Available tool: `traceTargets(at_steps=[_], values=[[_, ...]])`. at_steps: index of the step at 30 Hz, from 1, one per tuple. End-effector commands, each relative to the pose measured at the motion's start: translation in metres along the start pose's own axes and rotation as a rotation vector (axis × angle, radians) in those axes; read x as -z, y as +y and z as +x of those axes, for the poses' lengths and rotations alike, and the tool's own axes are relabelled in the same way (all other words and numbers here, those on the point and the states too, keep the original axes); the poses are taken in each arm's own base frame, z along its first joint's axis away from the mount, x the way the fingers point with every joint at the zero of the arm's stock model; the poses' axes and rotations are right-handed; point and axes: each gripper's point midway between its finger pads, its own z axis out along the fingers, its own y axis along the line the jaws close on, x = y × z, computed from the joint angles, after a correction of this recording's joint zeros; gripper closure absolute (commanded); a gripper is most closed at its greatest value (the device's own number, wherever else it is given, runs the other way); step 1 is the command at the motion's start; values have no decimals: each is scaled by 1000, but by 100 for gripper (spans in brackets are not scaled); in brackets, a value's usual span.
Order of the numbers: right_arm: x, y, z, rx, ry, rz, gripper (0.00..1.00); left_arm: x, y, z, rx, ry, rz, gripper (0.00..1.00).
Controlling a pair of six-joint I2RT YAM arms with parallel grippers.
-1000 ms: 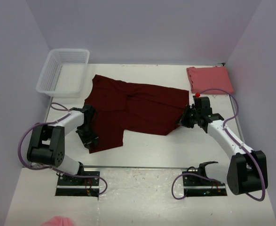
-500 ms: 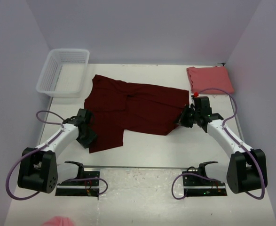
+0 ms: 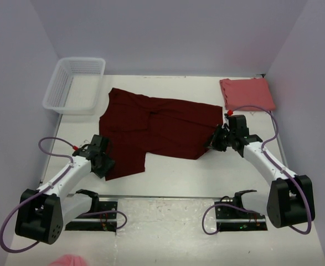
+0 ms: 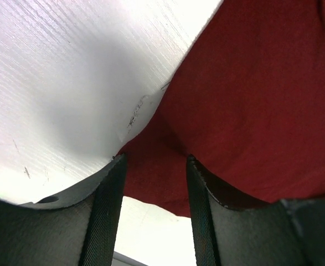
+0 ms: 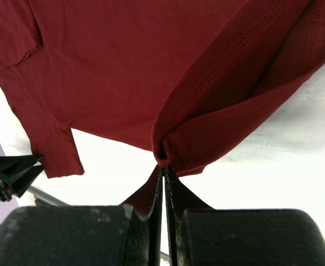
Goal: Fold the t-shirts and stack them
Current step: Grap the side of the flattened tshirt closest away from the robot with both arms
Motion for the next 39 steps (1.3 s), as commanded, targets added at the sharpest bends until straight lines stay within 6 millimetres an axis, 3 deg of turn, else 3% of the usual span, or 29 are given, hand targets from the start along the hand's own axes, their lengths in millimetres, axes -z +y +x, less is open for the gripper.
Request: traceTargets(at_steps=[1,5,13,15,21,26,27,28,29,30,31,39], values=[[2,8,-3,28,-13,-48,100,4,-1,-4,33,-47,-2,51],[-1,5,-1,23,-5,-42,100,17,-8,0,25,-54,6,50],[-2,6,-2,22,-5,-46,100,28,-2,1,-22,-81,-78,52],[-3,6,-1,21,1,-49,100,28,-2,3,-13,-78,-75,56],[-2,9,-2,23,0,-59,100,12,-4,10,-84,-32,-140,53],[1,8,-2,26,-6,-54,100,-17,8,26,-134,21,-205,70],[1,8,-1,28,-6,-54,100,-22,3,27,-144,25,-183,78],[1,7,-2,27,-10,-50,100,-26,3,29,-151,33,-186,96],[1,8,-2,26,-11,-53,100,-31,-3,29,-164,40,-184,100],[1,8,-1,27,-9,-53,100,-34,4,28,-179,35,-218,100],[1,7,-1,26,-8,-52,100,-34,-10,22,-194,20,-197,100],[2,5,-4,31,-25,-37,100,-36,-51,-17,-241,-81,-200,100]])
